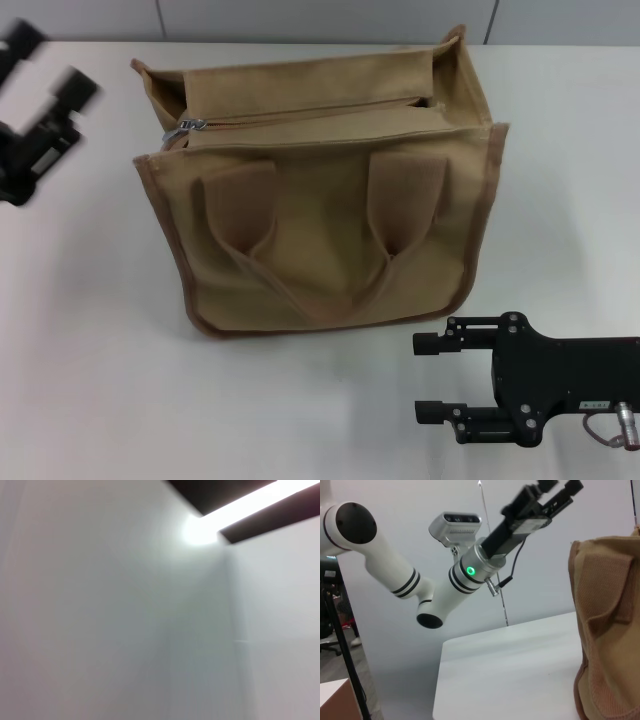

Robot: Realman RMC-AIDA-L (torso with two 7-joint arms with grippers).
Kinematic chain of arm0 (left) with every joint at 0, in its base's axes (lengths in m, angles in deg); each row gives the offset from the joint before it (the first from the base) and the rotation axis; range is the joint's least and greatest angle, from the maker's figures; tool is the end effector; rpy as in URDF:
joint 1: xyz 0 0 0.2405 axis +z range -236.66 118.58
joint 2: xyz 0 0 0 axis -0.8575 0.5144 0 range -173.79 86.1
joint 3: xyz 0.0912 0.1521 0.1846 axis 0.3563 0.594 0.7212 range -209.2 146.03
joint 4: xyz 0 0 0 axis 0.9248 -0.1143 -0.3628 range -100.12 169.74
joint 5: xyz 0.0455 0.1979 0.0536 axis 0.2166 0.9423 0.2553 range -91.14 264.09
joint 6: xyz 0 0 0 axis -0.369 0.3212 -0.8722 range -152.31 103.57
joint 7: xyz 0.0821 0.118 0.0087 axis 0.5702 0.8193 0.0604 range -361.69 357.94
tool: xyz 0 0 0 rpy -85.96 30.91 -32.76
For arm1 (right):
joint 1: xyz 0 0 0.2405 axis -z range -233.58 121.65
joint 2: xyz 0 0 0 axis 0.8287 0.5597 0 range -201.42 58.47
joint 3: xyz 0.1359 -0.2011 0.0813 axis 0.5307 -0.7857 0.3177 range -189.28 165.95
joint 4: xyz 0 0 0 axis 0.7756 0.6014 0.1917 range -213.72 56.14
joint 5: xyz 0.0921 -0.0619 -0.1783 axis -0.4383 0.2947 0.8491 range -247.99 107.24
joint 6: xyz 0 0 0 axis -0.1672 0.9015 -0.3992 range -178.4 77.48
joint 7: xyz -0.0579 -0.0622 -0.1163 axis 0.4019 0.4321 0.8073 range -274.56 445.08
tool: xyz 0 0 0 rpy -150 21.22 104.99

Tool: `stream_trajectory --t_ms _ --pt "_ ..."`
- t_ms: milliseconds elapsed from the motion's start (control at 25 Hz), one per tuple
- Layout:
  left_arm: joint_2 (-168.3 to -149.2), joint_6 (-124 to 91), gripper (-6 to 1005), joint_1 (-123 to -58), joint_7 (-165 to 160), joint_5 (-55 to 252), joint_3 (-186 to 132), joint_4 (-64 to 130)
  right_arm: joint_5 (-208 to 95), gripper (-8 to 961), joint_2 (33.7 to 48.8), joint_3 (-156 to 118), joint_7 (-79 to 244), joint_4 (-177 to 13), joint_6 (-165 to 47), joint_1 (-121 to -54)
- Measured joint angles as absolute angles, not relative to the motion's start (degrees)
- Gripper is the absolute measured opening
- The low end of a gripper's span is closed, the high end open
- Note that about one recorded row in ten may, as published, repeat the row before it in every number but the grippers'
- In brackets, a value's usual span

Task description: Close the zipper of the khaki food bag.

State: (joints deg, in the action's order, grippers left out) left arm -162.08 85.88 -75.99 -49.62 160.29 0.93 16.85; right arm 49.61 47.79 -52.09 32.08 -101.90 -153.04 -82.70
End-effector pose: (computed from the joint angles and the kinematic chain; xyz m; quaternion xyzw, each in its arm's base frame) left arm -0.2901 0.2507 0.0547 -0.7445 -0.0967 -0.5533 0.3608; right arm 0.2729 0.2454 -0.0437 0.9517 -0.0920 -0.2928 0.0010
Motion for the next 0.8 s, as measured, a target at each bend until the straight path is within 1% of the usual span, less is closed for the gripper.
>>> stream_trajectory --t_ms 80,160,240,280,320,440,520,680,800 --pt "-161.87 84.1 752 -75.54 -49.51 160.25 -0.13 16.81 49.6 642 47.79 -52.09 32.08 -101.9 -153.06 -82.68" --pt "-161.04 80.28 749 -74.97 -49.49 160.98 -0.78 16.51 49.59 642 47.79 -52.09 32.09 -101.89 -153.07 -82.68" --pt "-159.74 75.91 746 -74.66 -49.31 163.04 -0.23 16.34 49.59 641 47.79 -52.09 32.09 -101.91 -153.08 -82.68" --pt "-158.71 71.84 745 -74.66 -49.09 166.71 -0.03 16.27 49.59 641 47.79 -52.08 32.09 -101.91 -153.09 -82.68" --pt "-158.71 71.84 743 -74.66 -49.09 166.71 -0.03 16.27 49.59 641 47.79 -52.08 32.09 -101.91 -153.09 -82.68" --pt "-157.87 69.03 739 -75.19 -48.47 173.36 0.03 15.86 49.59 641 47.79 -52.01 32.09 -101.91 -153.05 -82.7" --pt "-157.89 69.51 736 -75.68 -47.8 177.7 0.04 15.15 49.59 641 47.79 -51.98 32.08 -101.9 -152.91 -82.74" --pt "-159.17 70.09 730 -77.3 -47.06 183.38 0.06 13.54 49.59 641 47.79 -51.99 32.08 -101.84 -152.71 -82.84" --pt "-159.62 68.6 725 -78.1 -46.81 184.17 -0.15 13.4 49.59 640 47.79 -52.0 32.09 -101.84 -152.73 -82.82"
